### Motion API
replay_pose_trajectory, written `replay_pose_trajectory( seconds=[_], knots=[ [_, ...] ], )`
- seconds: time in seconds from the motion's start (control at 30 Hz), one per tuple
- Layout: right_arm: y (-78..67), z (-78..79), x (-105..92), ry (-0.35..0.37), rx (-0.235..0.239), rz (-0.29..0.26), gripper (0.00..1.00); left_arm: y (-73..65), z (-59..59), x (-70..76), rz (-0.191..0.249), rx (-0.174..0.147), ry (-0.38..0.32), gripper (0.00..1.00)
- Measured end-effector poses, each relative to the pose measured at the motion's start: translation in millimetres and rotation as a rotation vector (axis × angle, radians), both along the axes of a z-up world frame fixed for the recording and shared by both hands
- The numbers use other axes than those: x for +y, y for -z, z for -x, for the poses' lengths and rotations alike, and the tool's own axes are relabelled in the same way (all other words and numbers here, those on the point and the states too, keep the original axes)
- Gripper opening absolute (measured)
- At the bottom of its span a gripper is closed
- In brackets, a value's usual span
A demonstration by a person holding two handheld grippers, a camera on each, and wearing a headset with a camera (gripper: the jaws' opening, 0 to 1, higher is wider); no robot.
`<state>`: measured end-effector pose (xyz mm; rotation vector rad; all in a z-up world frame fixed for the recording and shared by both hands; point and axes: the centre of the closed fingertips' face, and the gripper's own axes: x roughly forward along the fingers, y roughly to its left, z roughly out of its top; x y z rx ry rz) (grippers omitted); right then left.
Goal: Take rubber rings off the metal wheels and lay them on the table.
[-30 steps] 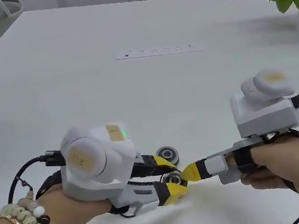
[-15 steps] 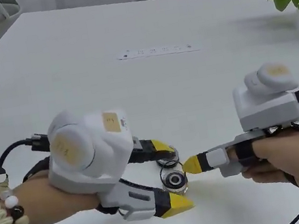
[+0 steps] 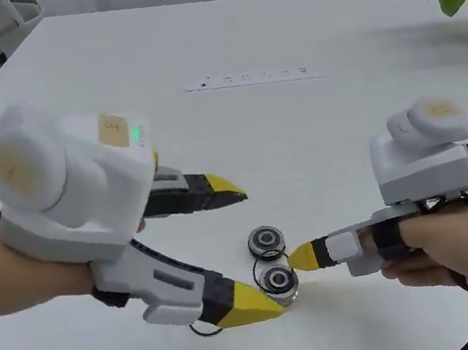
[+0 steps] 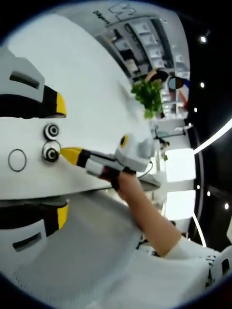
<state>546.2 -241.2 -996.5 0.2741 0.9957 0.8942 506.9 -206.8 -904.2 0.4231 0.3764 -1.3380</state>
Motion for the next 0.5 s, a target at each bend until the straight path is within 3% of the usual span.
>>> replay_pose_trajectory(
  seconds=[0.27, 0.4, 0.5],
  knots=[
    [0.6, 2.5, 0.8, 0.000, 0.007, 0.001, 0.00, -5.2, 2.5, 36.0, -0.056, -0.043, -0.036, 0.70],
    [1.6, 3.6, 0.5, -0.005, 0.011, 0.003, 0.00, -6.3, -1.2, 54.3, -0.038, -0.041, -0.115, 0.70],
    [2.5, 3.3, 0.4, -0.007, 0.013, 0.003, 0.00, -4.9, 3.9, 60.4, -0.024, -0.027, -0.141, 0.70]
  ],
)
